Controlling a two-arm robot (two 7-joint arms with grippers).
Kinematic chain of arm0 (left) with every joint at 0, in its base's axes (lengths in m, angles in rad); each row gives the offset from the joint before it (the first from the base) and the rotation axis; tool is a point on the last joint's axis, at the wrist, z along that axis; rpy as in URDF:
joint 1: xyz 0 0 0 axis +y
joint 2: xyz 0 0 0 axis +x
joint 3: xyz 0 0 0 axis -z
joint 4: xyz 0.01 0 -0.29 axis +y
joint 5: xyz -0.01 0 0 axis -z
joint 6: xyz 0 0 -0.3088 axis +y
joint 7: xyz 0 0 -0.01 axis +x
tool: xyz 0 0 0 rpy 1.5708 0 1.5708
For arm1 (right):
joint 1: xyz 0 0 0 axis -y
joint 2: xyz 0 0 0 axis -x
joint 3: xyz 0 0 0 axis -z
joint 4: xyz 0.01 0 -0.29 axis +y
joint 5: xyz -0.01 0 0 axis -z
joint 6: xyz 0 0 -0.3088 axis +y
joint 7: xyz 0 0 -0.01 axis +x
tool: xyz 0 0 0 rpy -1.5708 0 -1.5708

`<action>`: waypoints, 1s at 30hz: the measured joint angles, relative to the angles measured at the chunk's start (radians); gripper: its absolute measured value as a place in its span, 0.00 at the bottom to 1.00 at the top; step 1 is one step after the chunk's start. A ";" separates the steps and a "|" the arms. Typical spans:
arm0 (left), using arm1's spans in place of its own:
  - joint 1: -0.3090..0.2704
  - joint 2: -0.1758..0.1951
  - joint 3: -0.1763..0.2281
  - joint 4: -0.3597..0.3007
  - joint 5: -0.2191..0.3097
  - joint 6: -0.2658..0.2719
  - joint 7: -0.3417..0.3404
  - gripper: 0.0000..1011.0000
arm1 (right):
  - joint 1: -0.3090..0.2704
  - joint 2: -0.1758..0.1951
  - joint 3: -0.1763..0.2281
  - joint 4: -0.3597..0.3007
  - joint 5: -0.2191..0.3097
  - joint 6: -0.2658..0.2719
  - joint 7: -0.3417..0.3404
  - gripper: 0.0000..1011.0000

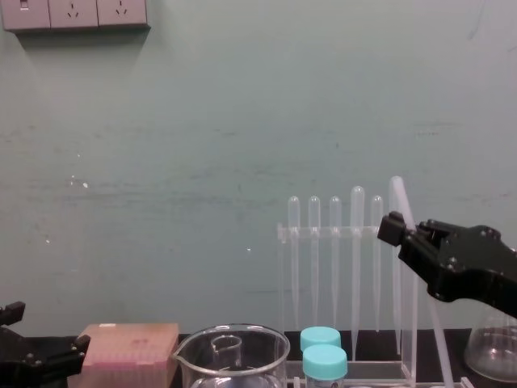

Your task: Pick up the stirring rod with one hand, then place it down.

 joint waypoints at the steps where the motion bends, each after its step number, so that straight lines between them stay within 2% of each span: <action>1: 0.000 0.000 0.000 0.000 0.000 0.000 0.000 0.99 | 0.003 -0.001 -0.001 0.007 0.002 0.000 0.004 0.07; 14: 0.000 0.000 0.000 0.000 0.000 0.000 0.000 0.99 | 0.069 -0.024 -0.035 0.157 0.048 0.016 0.084 0.07; 21: 0.000 0.000 0.000 0.000 0.000 0.000 0.000 0.99 | 0.086 -0.026 -0.050 0.194 0.051 0.033 0.096 0.07; 30: 0.000 0.000 0.000 0.000 0.000 0.000 0.000 0.99 | 0.090 -0.022 -0.059 0.199 0.043 0.051 0.092 0.07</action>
